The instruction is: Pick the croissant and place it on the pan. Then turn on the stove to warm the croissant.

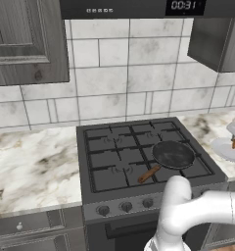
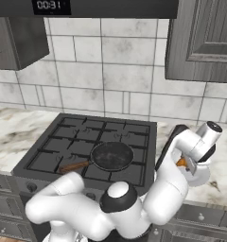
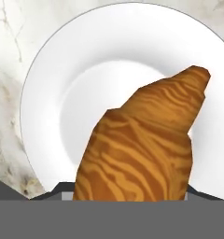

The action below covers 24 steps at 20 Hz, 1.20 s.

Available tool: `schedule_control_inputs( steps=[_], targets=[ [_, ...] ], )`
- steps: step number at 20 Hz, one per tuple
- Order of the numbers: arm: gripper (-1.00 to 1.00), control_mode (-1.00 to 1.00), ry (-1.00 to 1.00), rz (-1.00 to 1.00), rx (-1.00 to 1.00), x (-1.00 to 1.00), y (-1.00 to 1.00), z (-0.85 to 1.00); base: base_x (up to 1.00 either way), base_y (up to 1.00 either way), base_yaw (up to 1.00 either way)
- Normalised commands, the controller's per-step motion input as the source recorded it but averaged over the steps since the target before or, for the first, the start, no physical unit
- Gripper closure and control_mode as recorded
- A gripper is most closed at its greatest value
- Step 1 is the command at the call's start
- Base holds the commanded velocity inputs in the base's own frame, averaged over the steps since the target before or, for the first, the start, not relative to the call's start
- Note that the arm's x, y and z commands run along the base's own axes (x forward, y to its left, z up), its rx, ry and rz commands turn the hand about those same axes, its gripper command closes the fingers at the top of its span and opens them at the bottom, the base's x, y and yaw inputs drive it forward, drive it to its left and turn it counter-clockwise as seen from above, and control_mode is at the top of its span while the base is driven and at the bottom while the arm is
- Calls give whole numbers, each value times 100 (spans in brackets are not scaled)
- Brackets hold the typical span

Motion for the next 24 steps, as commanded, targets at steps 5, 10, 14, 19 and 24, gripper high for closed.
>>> schedule_control_inputs(
  steps=[5, 10, 14, 19, 24],
  targets=[
    [100, -100, -10, 11, -2, -43, 31, 54, 0, 0, 0],
    [100, -100, -5, 12, -11, -36, 43, 52, 0, 0, 0],
    [100, -100, -6, 12, -12, -37, 47, 34, 0, 0, 0],
    [100, -100, -17, 8, -9, -46, 48, 17, 0, 0, 0],
    [100, -100, -21, 6, -3, -43, 55, 23, 0, 0, 0]
  ],
)
